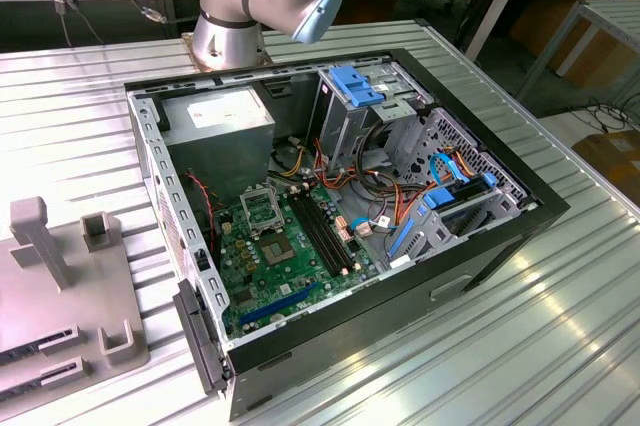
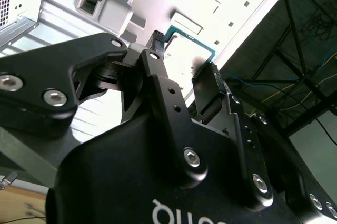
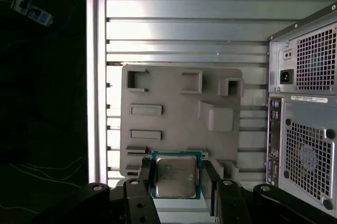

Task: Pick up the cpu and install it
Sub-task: 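Pick up the cpu and move it towards the insertion slot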

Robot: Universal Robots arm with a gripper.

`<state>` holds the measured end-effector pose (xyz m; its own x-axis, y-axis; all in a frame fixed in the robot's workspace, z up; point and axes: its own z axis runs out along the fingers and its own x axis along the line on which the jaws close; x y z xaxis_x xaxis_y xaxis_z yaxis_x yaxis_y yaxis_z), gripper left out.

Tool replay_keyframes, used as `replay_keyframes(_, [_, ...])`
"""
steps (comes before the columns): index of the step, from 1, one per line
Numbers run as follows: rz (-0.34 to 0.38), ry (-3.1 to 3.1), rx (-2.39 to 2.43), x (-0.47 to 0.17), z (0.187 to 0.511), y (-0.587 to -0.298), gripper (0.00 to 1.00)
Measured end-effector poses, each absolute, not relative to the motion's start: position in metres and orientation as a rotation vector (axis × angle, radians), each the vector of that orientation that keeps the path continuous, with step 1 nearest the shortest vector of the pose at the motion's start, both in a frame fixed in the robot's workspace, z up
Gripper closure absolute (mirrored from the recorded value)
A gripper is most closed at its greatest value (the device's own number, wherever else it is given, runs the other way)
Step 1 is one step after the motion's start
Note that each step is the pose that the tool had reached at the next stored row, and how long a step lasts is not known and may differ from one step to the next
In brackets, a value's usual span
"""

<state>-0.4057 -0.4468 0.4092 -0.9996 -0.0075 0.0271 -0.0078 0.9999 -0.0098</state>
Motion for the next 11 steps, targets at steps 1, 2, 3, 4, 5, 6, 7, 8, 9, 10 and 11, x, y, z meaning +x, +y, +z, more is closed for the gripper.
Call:
replay_keyframes(1, [0.016, -3.114, 0.012, -0.4048, 0.4092, -0.4468, 0.53])
replay_keyframes(2, [0.016, -3.114, 0.012, -0.4041, 0.4092, -0.4468, 0.53])
replay_keyframes(3, [0.015, -3.114, 0.012, -0.4028, 0.4092, -0.4468, 0.53])
replay_keyframes(4, [0.015, -3.114, 0.012, -0.4017, 0.4092, -0.4468, 0.53])
replay_keyframes(5, [0.015, -3.114, 0.012, -0.4004, 0.4092, -0.4468, 0.53])
replay_keyframes(6, [0.015, -3.114, 0.012, -0.3998, 0.4091, -0.4468, 0.53])
replay_keyframes(7, [0.015, -3.114, 0.012, -0.3990, 0.4091, -0.4468, 0.53])
replay_keyframes(8, [0.015, -3.114, 0.012, -0.3982, 0.4091, -0.4468, 0.53])
replay_keyframes(9, [0.016, -3.114, 0.012, -0.3975, 0.4092, -0.4468, 0.53])
replay_keyframes(10, [0.015, -3.114, 0.012, -0.3967, 0.4092, -0.4468, 0.53])
replay_keyframes(11, [0.015, -3.114, 0.012, -0.3961, 0.4092, -0.4468, 0.53])
